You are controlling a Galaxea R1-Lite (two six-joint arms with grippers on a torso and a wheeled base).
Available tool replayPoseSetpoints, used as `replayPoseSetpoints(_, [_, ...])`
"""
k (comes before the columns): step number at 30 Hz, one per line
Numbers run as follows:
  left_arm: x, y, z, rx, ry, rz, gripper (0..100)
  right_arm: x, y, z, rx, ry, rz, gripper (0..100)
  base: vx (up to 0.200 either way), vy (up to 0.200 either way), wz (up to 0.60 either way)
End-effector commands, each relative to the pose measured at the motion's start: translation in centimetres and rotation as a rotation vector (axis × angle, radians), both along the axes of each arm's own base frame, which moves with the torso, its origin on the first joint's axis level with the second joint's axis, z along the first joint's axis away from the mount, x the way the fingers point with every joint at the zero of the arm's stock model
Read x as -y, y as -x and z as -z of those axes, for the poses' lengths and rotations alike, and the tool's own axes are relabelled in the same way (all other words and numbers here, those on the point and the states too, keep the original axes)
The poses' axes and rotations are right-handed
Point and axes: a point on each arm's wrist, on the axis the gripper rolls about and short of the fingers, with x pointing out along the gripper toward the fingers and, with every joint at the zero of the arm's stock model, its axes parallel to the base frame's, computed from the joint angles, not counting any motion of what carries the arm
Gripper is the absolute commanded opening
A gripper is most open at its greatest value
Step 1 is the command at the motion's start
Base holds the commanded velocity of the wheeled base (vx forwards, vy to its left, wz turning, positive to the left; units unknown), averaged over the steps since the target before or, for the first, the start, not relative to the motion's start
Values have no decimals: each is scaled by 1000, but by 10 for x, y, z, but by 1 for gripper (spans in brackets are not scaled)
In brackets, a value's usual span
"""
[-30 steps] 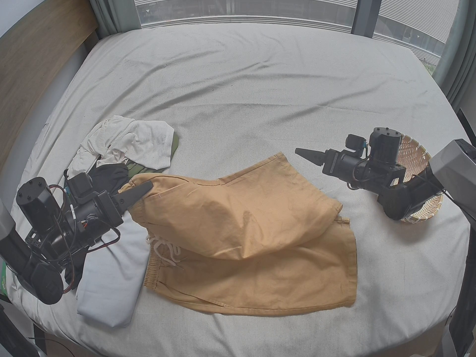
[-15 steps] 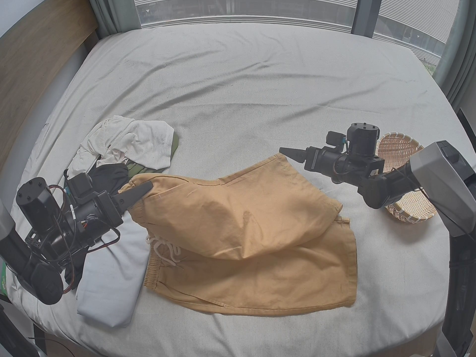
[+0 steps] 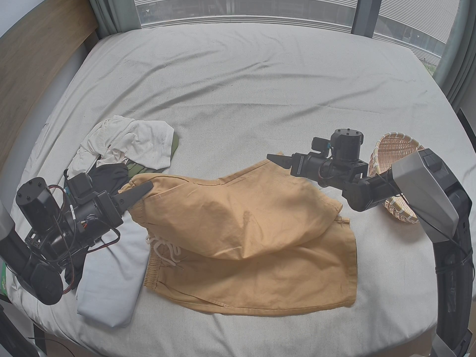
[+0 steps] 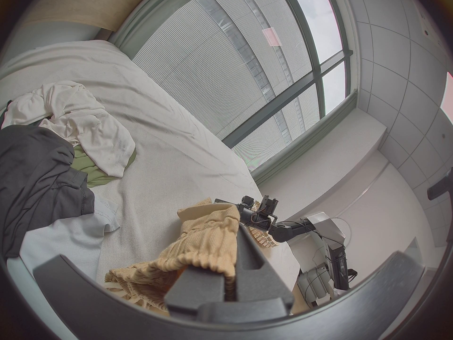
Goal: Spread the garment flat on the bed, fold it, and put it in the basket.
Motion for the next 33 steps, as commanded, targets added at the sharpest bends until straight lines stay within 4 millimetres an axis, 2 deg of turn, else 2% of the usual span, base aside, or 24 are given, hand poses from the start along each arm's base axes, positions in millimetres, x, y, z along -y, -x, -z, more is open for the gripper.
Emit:
replayPoseSetpoints(1, [0,1,0,3,1,2,0,-2,-4,6,-3,3,-2,100,0,0,0])
replayPoseSetpoints(10, [0,1,0,0,0,2,0,-11,-8,9,4,0,-16,100,0,0,0])
replayPoseSetpoints(11, [0,1,0,0,0,2,0,-11,-9,9,7,0,-15,0,0,0,0])
replayPoseSetpoints(27, [1,1,1,-5,0,3,0,-8,-14,10,17,-2,-4,0,0,0,0])
replayPoseSetpoints(32, [1,0,1,-2,0,3,0,-3,-13,3,38,2,47,0,0,0,0])
replayPoseSetpoints(33, [1,-1,1,-3,0,3,0,4,-10,-7,62,4,61,0,0,0,0])
